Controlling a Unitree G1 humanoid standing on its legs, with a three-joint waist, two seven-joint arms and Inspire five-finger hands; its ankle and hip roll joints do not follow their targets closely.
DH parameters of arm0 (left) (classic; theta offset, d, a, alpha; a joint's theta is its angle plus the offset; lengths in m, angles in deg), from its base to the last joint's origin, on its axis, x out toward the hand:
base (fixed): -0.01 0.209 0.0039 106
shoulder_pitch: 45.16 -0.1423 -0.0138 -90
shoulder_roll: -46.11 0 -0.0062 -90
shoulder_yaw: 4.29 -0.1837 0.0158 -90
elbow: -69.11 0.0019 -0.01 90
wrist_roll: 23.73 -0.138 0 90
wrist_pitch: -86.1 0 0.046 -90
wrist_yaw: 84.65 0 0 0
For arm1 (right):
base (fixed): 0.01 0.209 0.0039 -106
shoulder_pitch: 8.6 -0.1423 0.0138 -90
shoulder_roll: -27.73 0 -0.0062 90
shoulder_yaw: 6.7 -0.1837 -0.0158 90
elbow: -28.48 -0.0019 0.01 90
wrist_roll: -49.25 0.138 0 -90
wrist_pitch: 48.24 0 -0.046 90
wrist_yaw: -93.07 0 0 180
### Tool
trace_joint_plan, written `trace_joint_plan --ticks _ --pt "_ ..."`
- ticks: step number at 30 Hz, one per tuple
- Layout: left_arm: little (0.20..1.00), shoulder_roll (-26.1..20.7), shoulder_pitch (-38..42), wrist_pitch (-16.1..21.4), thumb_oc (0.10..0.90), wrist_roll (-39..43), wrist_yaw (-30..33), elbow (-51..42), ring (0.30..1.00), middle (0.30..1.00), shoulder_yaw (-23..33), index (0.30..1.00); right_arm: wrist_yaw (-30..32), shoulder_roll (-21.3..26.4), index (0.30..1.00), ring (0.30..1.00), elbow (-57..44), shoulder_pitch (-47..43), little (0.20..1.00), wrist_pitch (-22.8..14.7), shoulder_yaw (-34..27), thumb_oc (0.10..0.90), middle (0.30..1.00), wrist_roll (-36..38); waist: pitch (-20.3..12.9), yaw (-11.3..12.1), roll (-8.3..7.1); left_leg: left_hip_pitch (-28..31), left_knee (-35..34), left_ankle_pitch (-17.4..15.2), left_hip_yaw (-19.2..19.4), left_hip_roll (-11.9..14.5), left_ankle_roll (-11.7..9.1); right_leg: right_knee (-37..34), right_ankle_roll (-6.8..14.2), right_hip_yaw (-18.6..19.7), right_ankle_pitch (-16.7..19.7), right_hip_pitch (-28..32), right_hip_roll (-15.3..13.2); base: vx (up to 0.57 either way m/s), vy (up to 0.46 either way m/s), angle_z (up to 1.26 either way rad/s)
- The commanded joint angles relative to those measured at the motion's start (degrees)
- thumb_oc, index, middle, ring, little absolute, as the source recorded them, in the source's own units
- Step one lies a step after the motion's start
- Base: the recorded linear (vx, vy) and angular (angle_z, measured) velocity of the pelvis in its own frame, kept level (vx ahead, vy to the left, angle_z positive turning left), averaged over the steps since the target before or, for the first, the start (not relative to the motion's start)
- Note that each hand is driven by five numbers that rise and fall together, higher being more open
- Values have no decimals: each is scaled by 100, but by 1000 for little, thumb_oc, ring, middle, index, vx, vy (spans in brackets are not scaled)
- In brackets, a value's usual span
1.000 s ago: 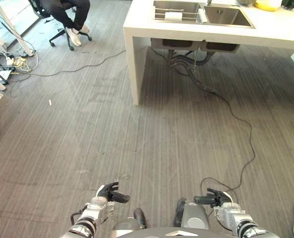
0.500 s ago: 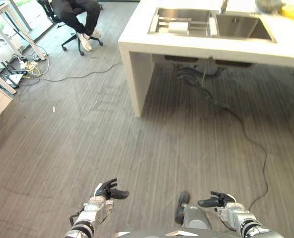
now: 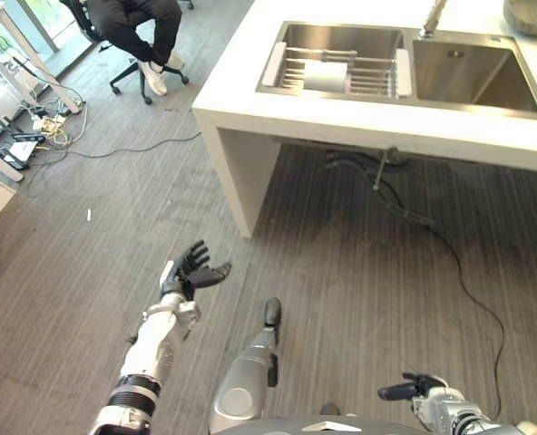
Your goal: Place the dishes in the dishwasher.
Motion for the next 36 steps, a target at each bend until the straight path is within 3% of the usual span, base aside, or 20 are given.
trace_joint_plan --ticks 1,3,6,7,8,9,10,11,13,14,16,18,19,20,21,25,29,30,32,36 --pt "900 -659 661 713 800 37 23 -1106 900 900 390 900 -13 28 900 900 49 -90 900 -125 21 800 900 -335 -67 182 -423 312 322 530 56 -162 87 74 188 -104 112 -729 -149 460 85 -53" --pt "900 -816 658 707 800 -55 -63 -1516 900 900 477 900 -64 -21 900 900 289 31 900 -75 -146 800 900 -360 -177 200 -548 462 285 390 170 -194 168 337 248 -119 12 -658 -204 376 103 -35" --pt "900 -1185 822 756 800 -329 -93 -2186 900 900 581 900 -210 -94 900 900 543 86 900 -29 -366 800 900 -379 -292 156 -615 878 238 8 367 -278 447 1787 630 -66 97 -1045 -500 275 182 -30" --pt "900 -1273 931 795 800 -357 -64 -2314 900 900 553 900 -226 -86 900 900 521 47 900 -30 -389 800 900 -373 -242 77 -568 961 283 -92 341 -308 540 2402 780 59 345 -1336 -595 115 140 -36" --pt "900 -1272 939 794 800 -357 -63 -2314 900 900 554 900 -226 -85 900 900 522 39 900 -29 -392 800 900 -373 -250 88 -559 935 284 -73 351 -295 544 2410 775 69 362 -1370 -587 122 190 -20" --pt "900 -1387 1080 859 800 -441 -38 -2564 900 900 570 900 -275 -91 900 900 467 4 900 -16 -426 800 900 -313 -187 -39 -391 1064 328 -182 315 -252 645 3275 911 177 646 -1683 -610 60 119 7" --pt "900 -1379 1082 853 800 -444 -36 -2571 900 900 575 900 -275 -84 900 900 465 -1 900 -12 -426 800 900 -313 -192 -23 -387 1041 341 -189 332 -249 652 3331 911 200 635 -1736 -619 259 183 18" --pt "900 -1433 1402 950 800 -509 62 -2894 900 900 532 900 -269 -99 900 900 345 -27 900 -51 -413 800 900 -225 -206 -90 -208 1400 109 -269 289 -208 672 3515 838 -84 637 -2083 -916 186 67 9" --pt "900 -1431 1413 948 800 -512 68 -2892 900 900 522 900 -267 -99 900 900 339 -24 900 -48 -421 800 900 -224 -186 -116 -215 1436 75 -256 258 -227 668 3517 840 -117 613 -2044 -932 178 -12 -7" --pt "900 -1484 1637 1054 800 -495 122 -3043 900 900 511 900 -259 -70 900 900 194 -27 900 -88 -381 800 900 -199 -244 -147 -202 1613 -76 -298 245 -170 546 2678 645 -361 345 -2057 -1227 212 -144 5" --pt "900 -1519 1712 1084 800 -477 139 -3091 900 900 500 900 -254 -59 900 900 145 -40 900 -86 -370 800 900 -195 -245 -173 -199 1675 -123 -307 217 -131 482 2286 625 -416 401 -2008 -1289 174 -143 6" --pt "900 -1517 1875 1163 800 -402 200 -3048 900 900 435 900 -227 -53 900 900 79 -79 900 -81 -372 800 900 -139 -252 -226 -210 1825 -258 -340 177 -65 344 1460 723 -300 780 -2182 -1548 237 -206 14" --pt "900 -1492 1992 1210 800 -414 254 -2945 900 900 378 900 -259 -71 900 900 52 -71 900 -51 -404 800 900 -83 -257 -359 -171 2108 -469 -391 92 0 218 977 878 -36 1221 -2467 -1816 258 -182 24" --pt "900 -1492 1996 1215 800 -415 256 -2937 900 900 375 900 -260 -69 900 900 49 -71 900 -48 -403 800 900 -82 -254 -347 -166 2130 -495 -383 106 3 219 945 880 -27 1243 -2451 -1803 373 -256 21" --pt "900 -1440 1992 1225 800 -474 249 -2850 900 900 341 900 -282 -115 900 900 56 -34 900 -32 -403 800 900 -80 -247 -424 -183 2388 -615 -431 135 89 105 731 949 86 1607 -2545 -1880 267 -208 21" --pt "900 -1398 1975 1157 800 -543 167 -2801 900 900 259 900 -323 -204 900 900 95 109 900 -21 -461 800 900 -92 -331 -512 -313 2552 -625 -522 103 99 8 602 949 -45 1816 -2342 -1855 254 -196 24" --pt "900 -1284 1702 1064 800 -605 102 -2601 900 900 293 900 -360 -230 900 900 272 369 900 -12 -480 800 900 -137 -565 -711 -323 2745 -419 -723 -23 457 -178 669 945 -50 1471 -2175 -1544 276 -196 18" --pt "900 -1292 1643 1035 800 -621 98 -2507 900 900 304 900 -347 -195 900 900 283 406 900 -20 -472 800 900 -122 -564 -720 -321 2700 -230 -745 -61 540 -192 686 894 -69 1366 -2150 -1467 226 -357 13" --pt "900 -1235 1476 970 800 -580 84 -2352 900 900 369 900 -261 -76 900 900 299 447 900 -43 -390 800 900 -93 -474 -710 -260 2174 1087 -556 -344 731 -272 635 567 -158 972 -1880 -1082 152 -341 10" --pt "900 -1061 1431 922 800 -533 108 -2265 900 900 325 900 -174 69 900 900 282 429 900 -30 -393 800 900 -17 -306 -658 -363 1476 1965 -291 -549 600 -234 471 360 -267 761 -1568 -987 78 -171 7"
